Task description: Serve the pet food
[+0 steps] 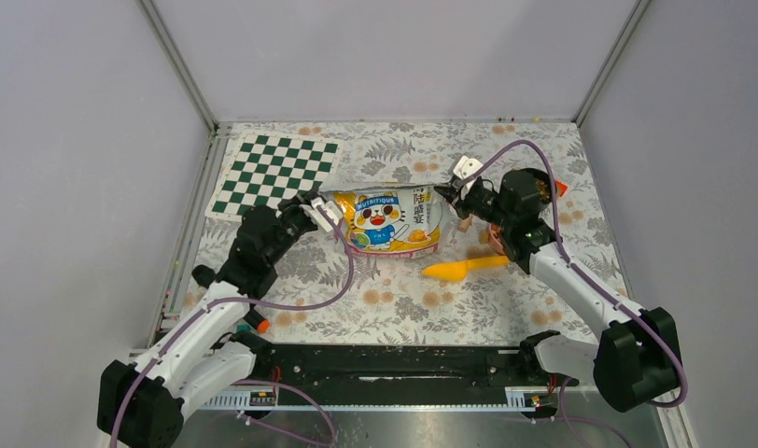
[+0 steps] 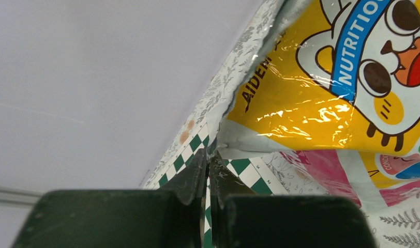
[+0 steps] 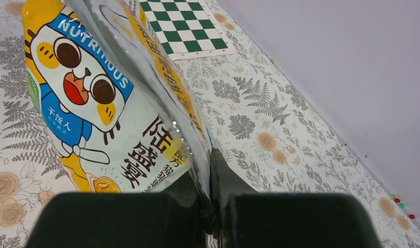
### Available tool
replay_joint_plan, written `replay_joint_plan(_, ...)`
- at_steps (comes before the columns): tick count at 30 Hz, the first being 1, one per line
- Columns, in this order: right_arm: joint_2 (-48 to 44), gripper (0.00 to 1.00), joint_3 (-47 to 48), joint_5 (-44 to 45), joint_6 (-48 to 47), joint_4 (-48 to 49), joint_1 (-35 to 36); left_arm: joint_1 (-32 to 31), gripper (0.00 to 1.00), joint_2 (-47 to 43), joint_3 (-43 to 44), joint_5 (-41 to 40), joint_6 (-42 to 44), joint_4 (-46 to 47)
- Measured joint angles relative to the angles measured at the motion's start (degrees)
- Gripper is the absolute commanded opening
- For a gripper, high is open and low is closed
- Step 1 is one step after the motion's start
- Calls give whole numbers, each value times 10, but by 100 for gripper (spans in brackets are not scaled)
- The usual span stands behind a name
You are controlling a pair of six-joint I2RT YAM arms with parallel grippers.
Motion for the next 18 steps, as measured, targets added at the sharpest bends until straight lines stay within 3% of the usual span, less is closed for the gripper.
replay_joint_plan(4, 0, 0, -12, 2, 2, 23, 0, -5, 0, -2, -21, -28, -2, 35)
replay_joint_plan(6, 0, 5, -15, 14, 5, 24, -1, -1, 2, -4, -20, -58, -9, 32)
replay_joint_plan(9, -2, 37, -16, 30, 14, 14, -14, 19, 31, -11, -12, -81, -26, 12)
replay_joint_plan(11, -11, 51, -9, 35, 21, -4, -22, 23, 46, -14, 7, -75, -47, -9)
replay_joint_plan(15, -41, 69, 46, 21, 33, -57, -31, 23, 62, -22, 64, -33, -83, -38)
replay_joint_plan(18, -73, 75, 79, 1, 39, -85, -31, 23, 70, -32, 98, 5, -103, -42)
